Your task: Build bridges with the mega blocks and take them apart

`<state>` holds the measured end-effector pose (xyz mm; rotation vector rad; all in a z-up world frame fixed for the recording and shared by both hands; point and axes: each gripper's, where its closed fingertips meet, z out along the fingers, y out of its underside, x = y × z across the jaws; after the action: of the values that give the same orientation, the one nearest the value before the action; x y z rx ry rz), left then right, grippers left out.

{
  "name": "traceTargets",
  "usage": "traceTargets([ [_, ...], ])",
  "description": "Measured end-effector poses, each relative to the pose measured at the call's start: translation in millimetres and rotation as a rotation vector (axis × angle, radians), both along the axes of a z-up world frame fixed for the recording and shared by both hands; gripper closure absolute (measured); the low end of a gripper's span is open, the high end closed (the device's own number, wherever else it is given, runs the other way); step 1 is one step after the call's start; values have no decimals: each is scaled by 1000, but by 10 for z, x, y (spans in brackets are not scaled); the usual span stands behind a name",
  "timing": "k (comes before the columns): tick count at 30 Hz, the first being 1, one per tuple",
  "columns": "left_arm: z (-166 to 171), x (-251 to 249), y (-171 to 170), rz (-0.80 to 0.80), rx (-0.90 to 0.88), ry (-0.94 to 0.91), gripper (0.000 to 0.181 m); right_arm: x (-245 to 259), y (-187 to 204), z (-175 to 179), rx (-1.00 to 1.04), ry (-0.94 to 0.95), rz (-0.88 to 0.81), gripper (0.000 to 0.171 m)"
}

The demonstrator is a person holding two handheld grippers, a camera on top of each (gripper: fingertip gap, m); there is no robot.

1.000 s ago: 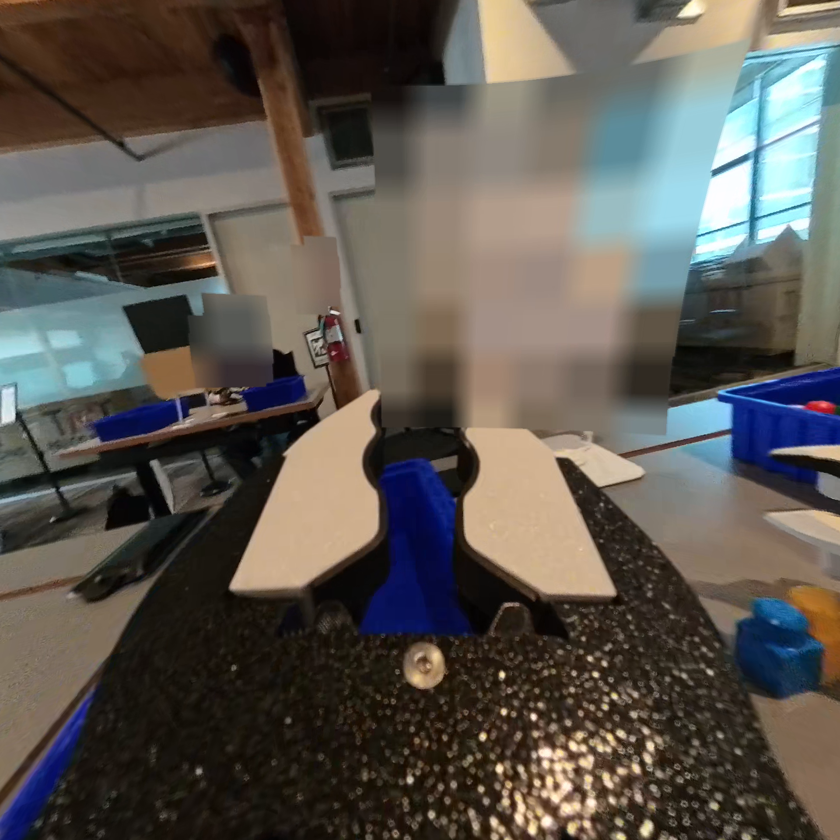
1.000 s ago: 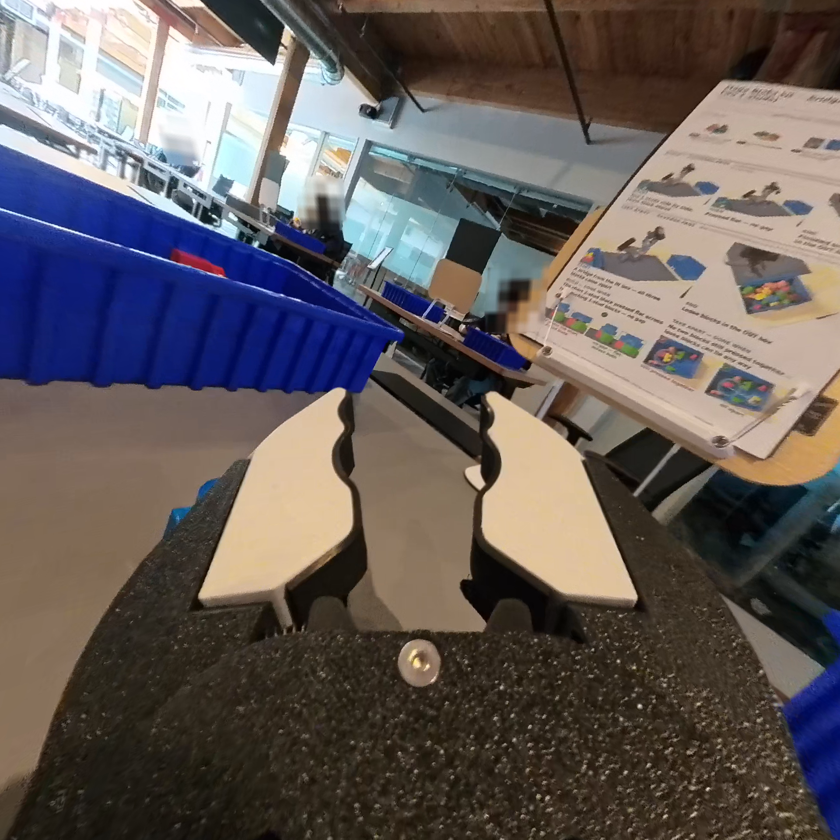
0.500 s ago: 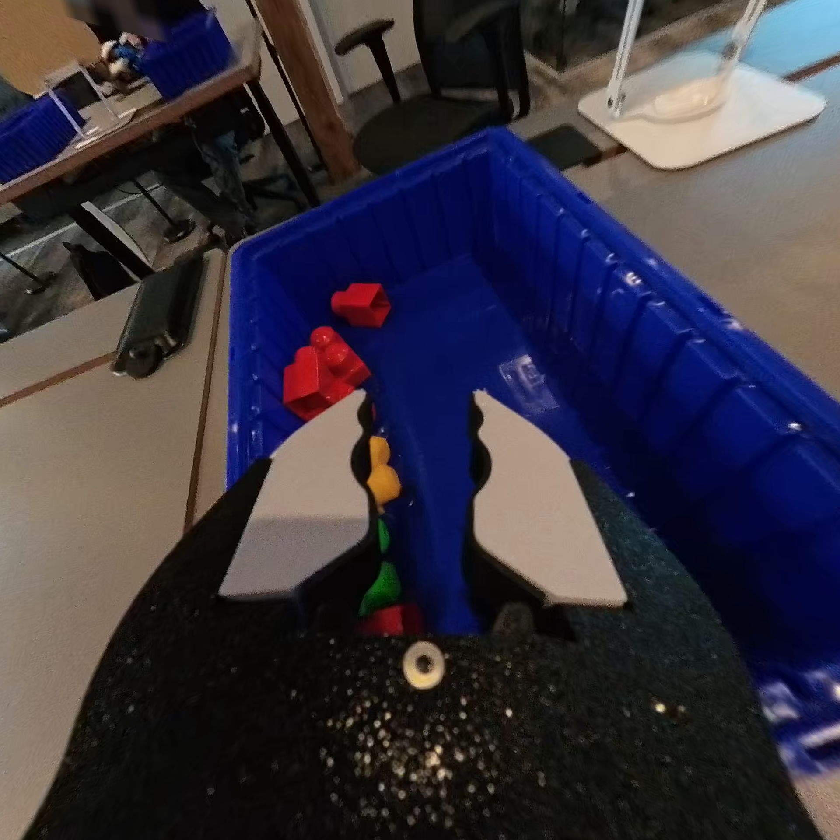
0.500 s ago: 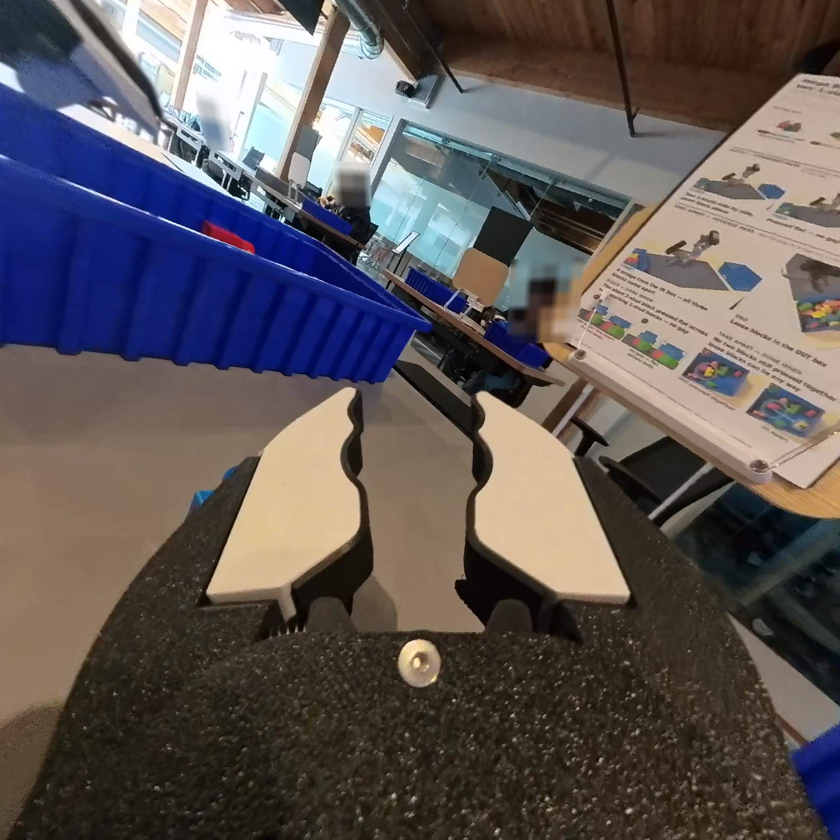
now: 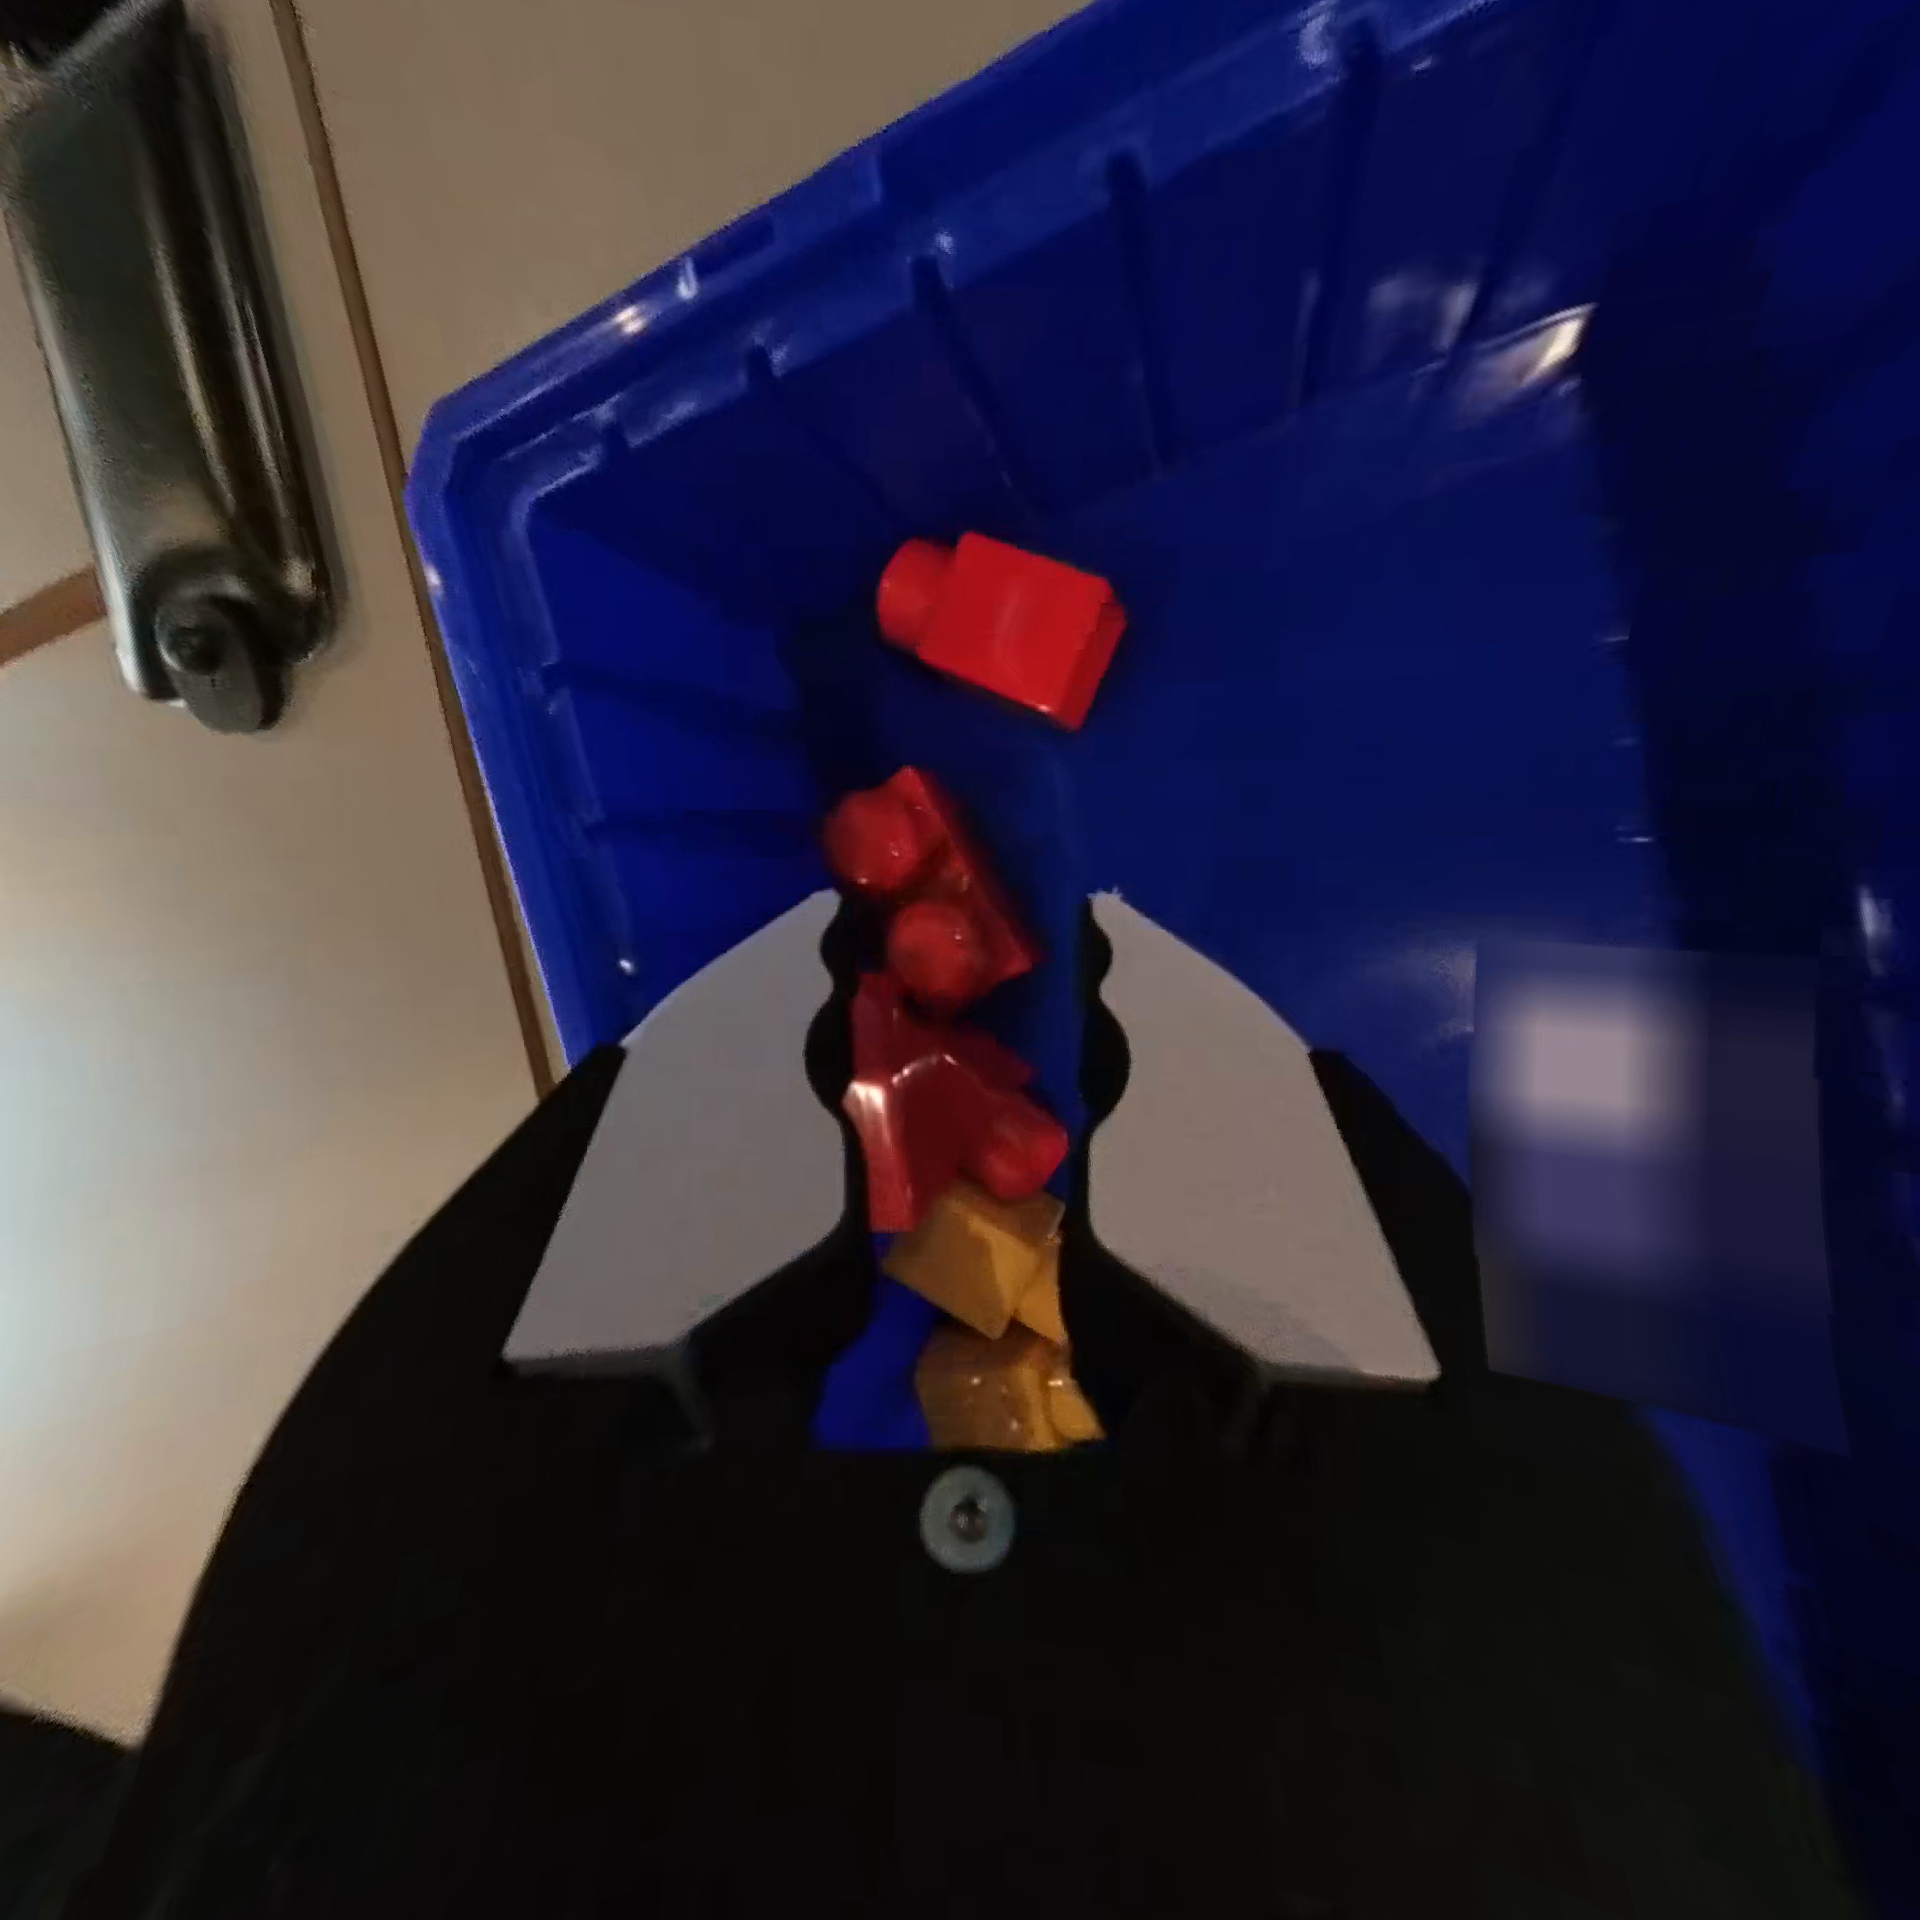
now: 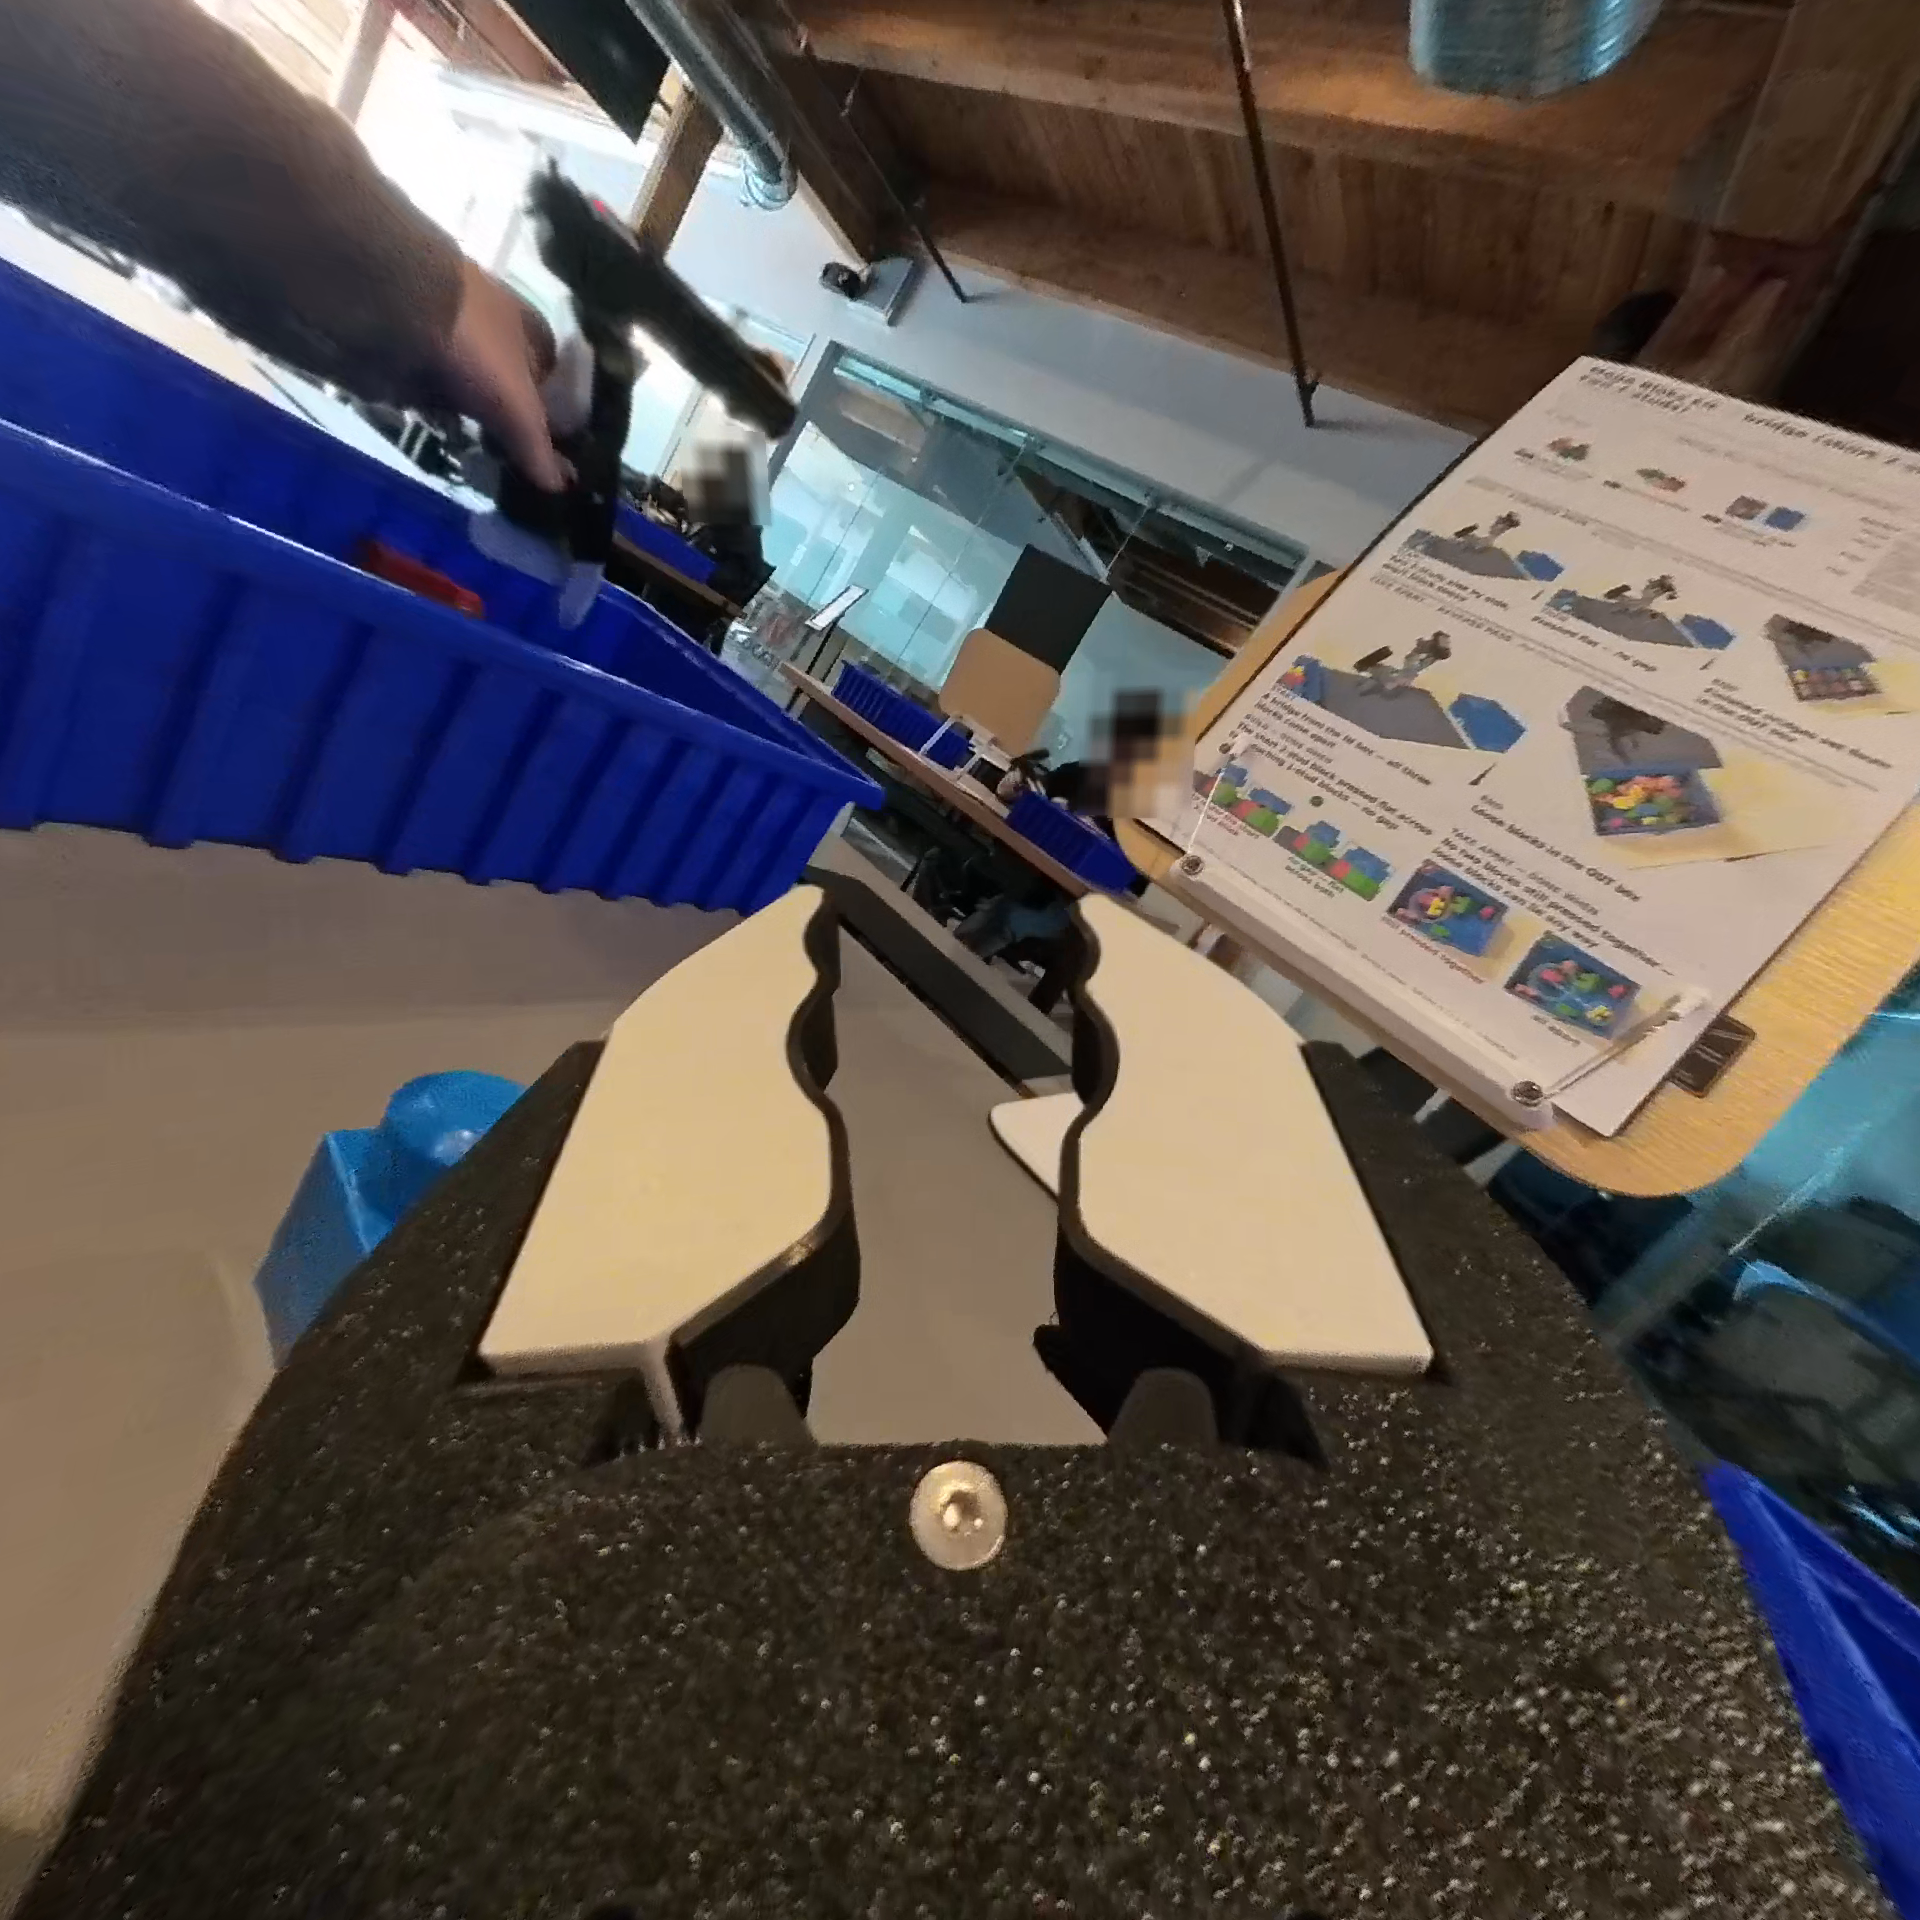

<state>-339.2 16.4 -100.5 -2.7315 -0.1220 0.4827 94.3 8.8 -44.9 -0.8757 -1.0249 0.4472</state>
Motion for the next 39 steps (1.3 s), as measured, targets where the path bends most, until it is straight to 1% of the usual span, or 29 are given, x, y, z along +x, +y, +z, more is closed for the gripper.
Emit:
traceTargets([
  [2,-86,-87,12,53,-97,10,137,18,40,-17,-2,-7,-4,130],
  [5,-213,-173,-18,146,-219,5,126,11,95,-56,-31,-11,0,130],
  [10,-339,-265,-35,227,-311,-6,123,-8,99,-76,-54,-8,17,130],
  [12,-397,-267,-67,269,-338,-49,117,-19,92,-84,-58,-10,23,130],
  [14,-462,-222,-84,307,-349,-126,116,-32,84,-92,-60,-14,28,130],
  [16,-505,-231,-107,332,-357,-153,116,-43,73,-101,-60,-20,34,131],
  [18,-551,-241,-141,342,-371,-170,117,-52,65,-106,-58,-24,37,131],
  [20,-613,-165,-140,338,-370,-237,118,-59,59,-112,-57,-28,39,131],
  [22,-612,-56,-62,295,-334,-293,113,-68,53,-120,-59,-31,43,132],
  [24,-564,96,63,228,-265,-354,123,-76,51,-128,-62,-34,46,133],
  [25,-543,120,90,216,-248,-351,122,-80,50,-133,-64,-37,47,133],
  [28,-540,-62,2,204,-308,-171,120,-91,44,-147,-66,-45,51,133],
  [29,-564,-72,-23,202,-327,-157,118,-94,41,-149,-65,-47,52,133],
  [31,-585,-21,26,203,-287,-201,121,-98,37,-153,-64,-50,53,133],
  [32,-593,6,52,208,-266,-224,119,-99,36,-155,-64,-52,54,133],
  [35,-670,45,10,230,-290,-243,128,-105,33,-163,-65,-56,57,133],
  [37,-747,48,-55,237,-335,-229,142,-105,33,-168,-65,-59,57,134],
  [39,-751,65,-68,223,-343,-219,143,-98,41,-169,-63,-60,53,134],
])
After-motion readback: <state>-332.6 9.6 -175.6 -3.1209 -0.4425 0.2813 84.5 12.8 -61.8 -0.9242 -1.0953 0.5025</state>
